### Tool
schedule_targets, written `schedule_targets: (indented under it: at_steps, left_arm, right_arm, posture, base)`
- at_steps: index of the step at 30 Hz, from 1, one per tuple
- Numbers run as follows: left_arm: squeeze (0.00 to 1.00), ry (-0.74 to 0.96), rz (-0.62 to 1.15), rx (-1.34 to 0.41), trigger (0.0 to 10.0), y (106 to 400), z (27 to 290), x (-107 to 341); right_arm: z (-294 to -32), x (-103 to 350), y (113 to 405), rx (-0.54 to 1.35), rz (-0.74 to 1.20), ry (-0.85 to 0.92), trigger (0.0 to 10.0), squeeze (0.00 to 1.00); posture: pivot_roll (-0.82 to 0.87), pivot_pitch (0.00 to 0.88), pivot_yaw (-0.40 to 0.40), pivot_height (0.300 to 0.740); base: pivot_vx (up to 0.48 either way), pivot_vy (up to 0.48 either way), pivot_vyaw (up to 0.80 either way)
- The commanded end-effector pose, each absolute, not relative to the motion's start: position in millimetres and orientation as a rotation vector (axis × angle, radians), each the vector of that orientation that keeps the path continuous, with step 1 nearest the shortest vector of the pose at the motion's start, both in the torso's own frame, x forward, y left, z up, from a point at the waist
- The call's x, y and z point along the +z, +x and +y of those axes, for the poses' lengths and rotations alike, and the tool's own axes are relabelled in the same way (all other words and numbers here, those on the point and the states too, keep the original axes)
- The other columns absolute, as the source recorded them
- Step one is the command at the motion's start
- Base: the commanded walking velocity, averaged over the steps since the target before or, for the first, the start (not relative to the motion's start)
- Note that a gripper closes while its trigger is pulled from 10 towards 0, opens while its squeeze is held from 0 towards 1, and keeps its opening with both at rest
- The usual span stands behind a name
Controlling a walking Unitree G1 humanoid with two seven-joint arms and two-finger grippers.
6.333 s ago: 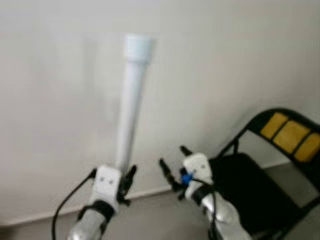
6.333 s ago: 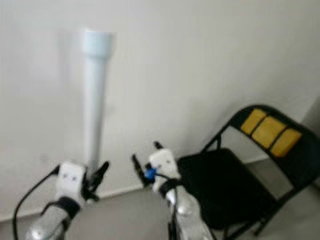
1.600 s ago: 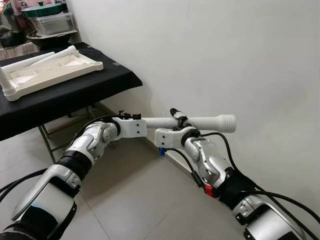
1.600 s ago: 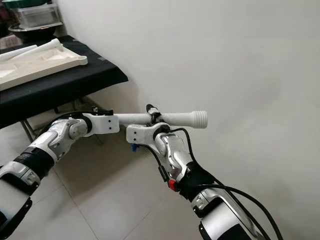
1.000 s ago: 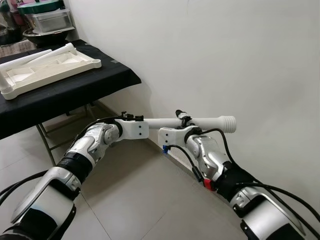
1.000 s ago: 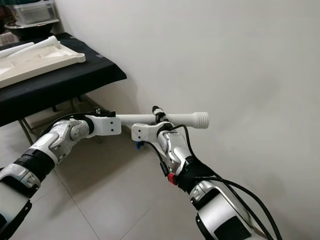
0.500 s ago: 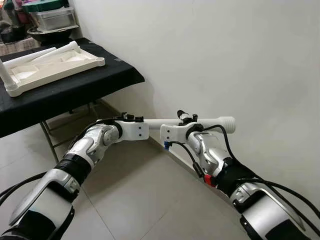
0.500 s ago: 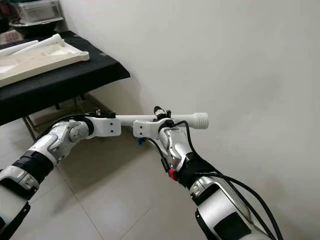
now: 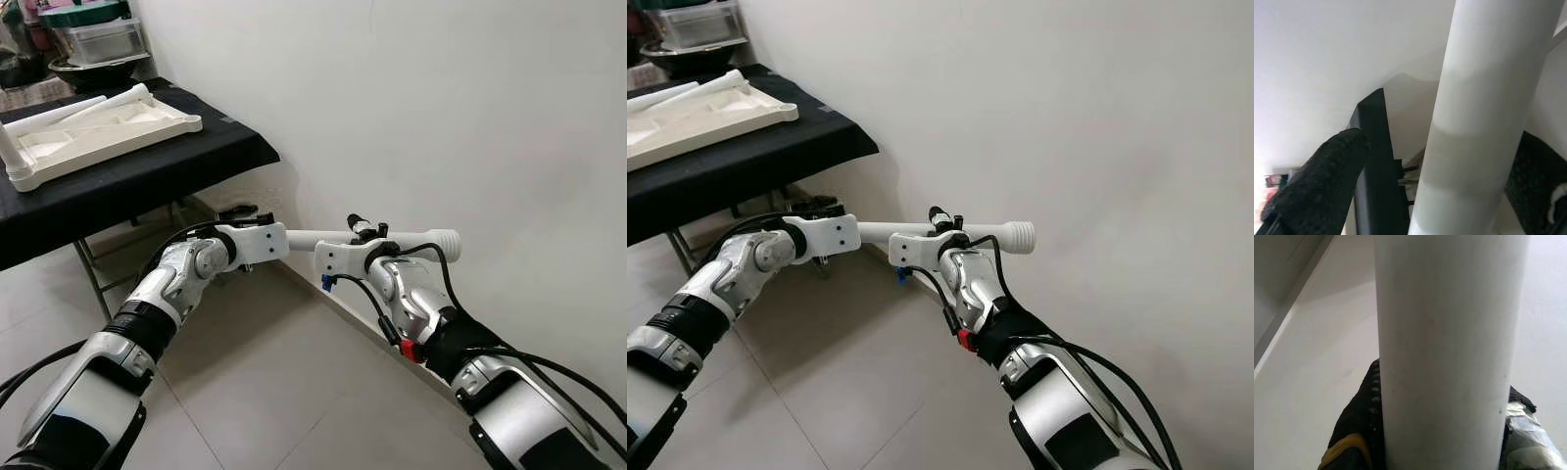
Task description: Building children table
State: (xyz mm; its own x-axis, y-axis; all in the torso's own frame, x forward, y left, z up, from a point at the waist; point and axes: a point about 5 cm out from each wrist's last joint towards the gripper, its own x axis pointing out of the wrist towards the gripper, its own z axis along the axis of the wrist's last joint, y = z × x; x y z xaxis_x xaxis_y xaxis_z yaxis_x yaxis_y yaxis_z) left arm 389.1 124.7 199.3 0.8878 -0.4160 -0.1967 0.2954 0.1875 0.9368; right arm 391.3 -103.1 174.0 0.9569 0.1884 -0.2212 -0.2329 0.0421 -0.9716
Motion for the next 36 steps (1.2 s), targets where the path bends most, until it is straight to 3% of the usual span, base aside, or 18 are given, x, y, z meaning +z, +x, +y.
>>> schedule_targets:
  at_steps: [1, 14, 25, 28, 31, 32, 34, 36]
  left_arm:
    - [0.0, 1.322, -0.125, -0.506, 10.0, 388.1, 124.4, 199.2]
    - [0.0, 1.42, -0.099, -0.539, 10.0, 386.0, 137.3, 197.9]
    - [0.0, 1.571, -0.089, -0.46, 10.0, 377.5, 167.9, 191.6]
    - [0.0, 1.559, -0.077, -0.404, 10.0, 377.2, 179.1, 191.5]
    - [0.0, 1.485, -0.175, -0.149, 10.0, 376.5, 205.2, 210.6]
    - [0.0, 1.485, -0.175, -0.149, 10.0, 376.5, 205.2, 210.6]
    - [0.0, 1.223, -0.243, -0.001, 10.0, 369.9, 215.5, 224.3]
    - [0.0, 1.135, -0.249, 0.033, 10.0, 367.4, 218.4, 226.2]
  right_arm:
    - [-102.2, 170.0, 389.9, 0.333, 0.038, -1.479, 0.0, 0.0]
    - [-117.5, 161.6, 391.9, 0.31, 0.097, -1.46, 0.0, 0.0]
    - [-164.8, 177.4, 403.2, 0.13, 0.181, -1.387, 0.0, 0.0]
    - [-170.7, 179.8, 403.5, 0.104, 0.18, -1.306, 0.0, 0.0]
    - [-170.7, 180.1, 401.4, 0.095, 0.16, -0.98, 0.0, 0.0]
    - [-170.7, 180.1, 401.4, 0.095, 0.16, -0.98, 0.0, 0.0]
    - [-163.3, 178.4, 398.1, 0.118, 0.123, -0.652, 0.0, 0.0]
    - [-161.1, 178.5, 397.1, 0.129, 0.108, -0.57, 0.0, 0.0]
  posture:
    - [0.02, 0.05, 0.004, 0.74]
    - [0.02, 0.056, 0.002, 0.74]
    - [0.03, 0.054, -0.001, 0.74]
    - [0.03, 0.055, -0.004, 0.74]
    - [0.02, 0.055, -0.003, 0.74]
    - [0.02, 0.055, -0.003, 0.74]
    - [0.02, 0.053, -0.008, 0.74]
    - [0.02, 0.053, -0.008, 0.74]
  base:
    - [0.0, 0.0, 0.0]
    - [0.0, 0.0, 0.0]
    - [0.0, 0.0, 0.0]
    - [0.0, 0.0, 0.0]
    - [0.0, 0.0, 0.0]
    - [0.0, 0.0, 0.0]
    - [0.0, 0.0, 0.0]
    - [0.0, 0.0, 0.0]
